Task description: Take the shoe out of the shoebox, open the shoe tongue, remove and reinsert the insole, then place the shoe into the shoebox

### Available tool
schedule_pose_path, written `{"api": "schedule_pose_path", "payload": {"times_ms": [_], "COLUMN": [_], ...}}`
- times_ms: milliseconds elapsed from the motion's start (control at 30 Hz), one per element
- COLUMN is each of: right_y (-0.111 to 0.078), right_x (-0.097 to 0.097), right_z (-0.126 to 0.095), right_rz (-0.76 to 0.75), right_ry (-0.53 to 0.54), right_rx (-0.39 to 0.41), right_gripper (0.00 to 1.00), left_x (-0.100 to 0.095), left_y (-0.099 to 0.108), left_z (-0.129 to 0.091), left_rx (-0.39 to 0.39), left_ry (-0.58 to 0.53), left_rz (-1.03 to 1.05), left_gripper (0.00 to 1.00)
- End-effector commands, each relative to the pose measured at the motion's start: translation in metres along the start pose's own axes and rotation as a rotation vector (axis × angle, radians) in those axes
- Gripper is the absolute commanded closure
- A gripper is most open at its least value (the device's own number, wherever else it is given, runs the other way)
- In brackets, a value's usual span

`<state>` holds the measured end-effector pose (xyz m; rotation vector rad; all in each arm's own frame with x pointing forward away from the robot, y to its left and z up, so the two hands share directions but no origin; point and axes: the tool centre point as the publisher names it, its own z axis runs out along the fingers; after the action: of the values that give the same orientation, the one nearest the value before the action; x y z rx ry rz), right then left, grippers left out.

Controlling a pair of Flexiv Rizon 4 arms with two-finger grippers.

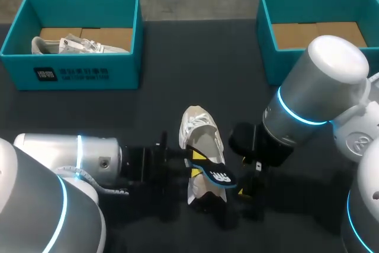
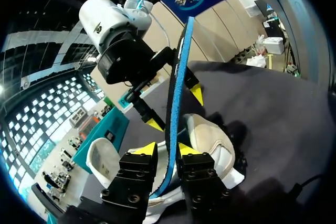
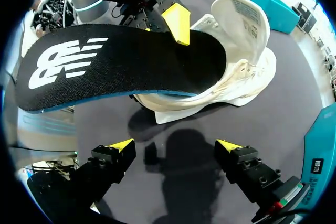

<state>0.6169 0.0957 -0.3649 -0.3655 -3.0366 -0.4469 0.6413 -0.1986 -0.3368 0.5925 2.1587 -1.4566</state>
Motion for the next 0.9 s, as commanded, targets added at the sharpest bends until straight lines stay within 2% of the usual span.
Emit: {"api": "schedule_pose_path", "payload": {"times_ms": [33,167,900], "right_y": [0.001,0.001,0.001], "right_x": [0.001,0.001,0.001], "right_z": [0.002,0.002,0.002], "right_rz": [0.001,0.001,0.001], "right_ry": [-0.003,-0.003,-0.003], "right_rx": [0.002,0.002,0.002], "right_gripper": [0.0,0.0,0.0], "left_x": [-0.002,-0.004,-0.014], "left_y": [-0.005,-0.01,-0.022], "left_z": [0.001,0.004,0.023], "left_rx": [-0.006,-0.01,-0.049], "left_ry": [0.004,0.005,0.067], "left_rz": [-0.002,-0.005,-0.014], "left_gripper": [0.75,0.72,0.73]}}
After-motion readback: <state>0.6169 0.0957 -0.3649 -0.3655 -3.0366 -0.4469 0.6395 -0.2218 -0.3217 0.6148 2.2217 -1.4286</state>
